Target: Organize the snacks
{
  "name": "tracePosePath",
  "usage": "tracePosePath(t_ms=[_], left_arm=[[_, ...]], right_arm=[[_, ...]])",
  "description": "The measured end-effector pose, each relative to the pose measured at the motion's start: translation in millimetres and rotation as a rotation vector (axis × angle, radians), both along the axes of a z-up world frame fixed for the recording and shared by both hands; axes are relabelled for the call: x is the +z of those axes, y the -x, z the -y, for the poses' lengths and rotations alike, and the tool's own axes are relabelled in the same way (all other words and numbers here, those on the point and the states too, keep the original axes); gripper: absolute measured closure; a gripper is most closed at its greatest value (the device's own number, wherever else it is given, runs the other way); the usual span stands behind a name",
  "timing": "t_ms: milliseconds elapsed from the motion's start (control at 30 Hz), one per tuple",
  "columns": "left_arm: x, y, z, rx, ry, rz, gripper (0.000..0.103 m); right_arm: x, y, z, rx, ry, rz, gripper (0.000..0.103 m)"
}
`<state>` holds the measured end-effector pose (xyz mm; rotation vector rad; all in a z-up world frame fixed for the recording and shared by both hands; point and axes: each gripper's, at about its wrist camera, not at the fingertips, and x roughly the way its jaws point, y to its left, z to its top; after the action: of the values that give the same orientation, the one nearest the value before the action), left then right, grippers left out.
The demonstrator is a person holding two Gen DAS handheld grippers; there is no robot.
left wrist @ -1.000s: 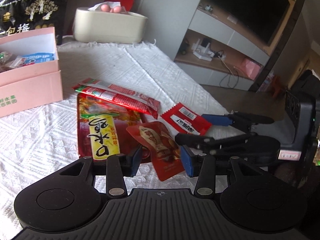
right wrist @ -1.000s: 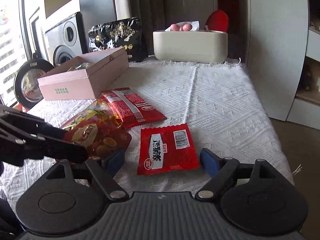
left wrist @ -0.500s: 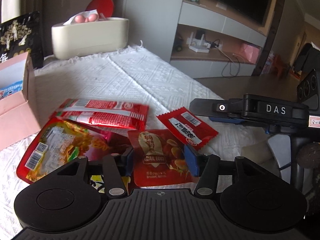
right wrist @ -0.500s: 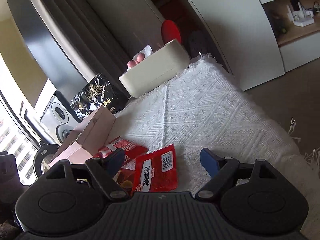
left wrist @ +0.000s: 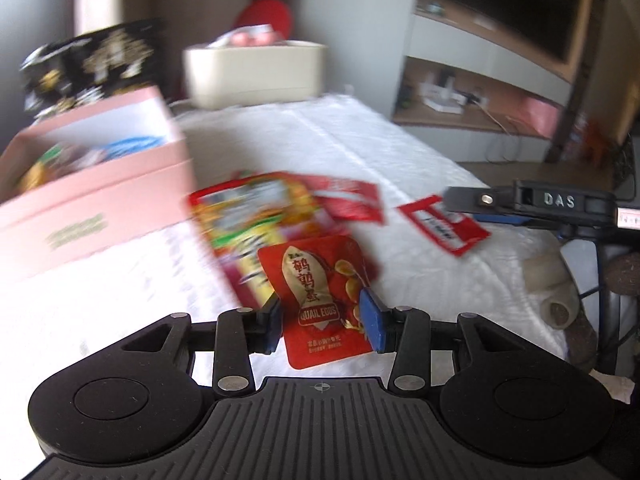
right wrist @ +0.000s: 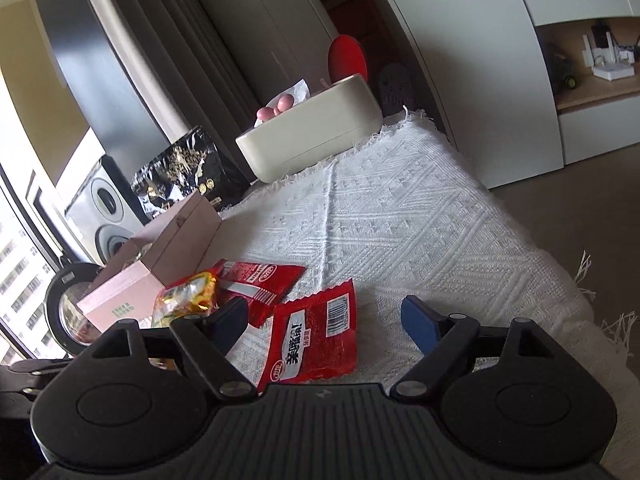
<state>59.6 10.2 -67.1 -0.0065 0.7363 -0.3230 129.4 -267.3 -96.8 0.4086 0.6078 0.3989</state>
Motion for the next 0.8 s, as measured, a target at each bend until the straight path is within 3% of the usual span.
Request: tracePosePath(t_ms=[100,333,500,600,733,800], left_arm=[[2,9,-20,0.04,0.02,-0.012,0.059],[6,18,-67,0.206,-0.021,0.018,0.064],[2,17,-96,0.31,-0.035,0.022,0.059],[-1,16,-102,0.325,-0.002,0.028,0.053],[-6,17,-101,0.298,0.018,0.052,0.054],[-8,19,-102,0.294,0.037,0.061,0.054]], right_arm=[[3,1,-9,0.008,0.066,0.002,0.017],[8,0,-30,0.071,0.217,-0.002,0.007],[10,0,-37,0.086,0.266,-0.018,0.004],[13,-2,-46,0.109,0.326,-0.051,0.0],[14,-5,-69,0.188,0.522,-0.081,0.0],[16,-9,-69,0.191,0.522,-0.113,0.0]])
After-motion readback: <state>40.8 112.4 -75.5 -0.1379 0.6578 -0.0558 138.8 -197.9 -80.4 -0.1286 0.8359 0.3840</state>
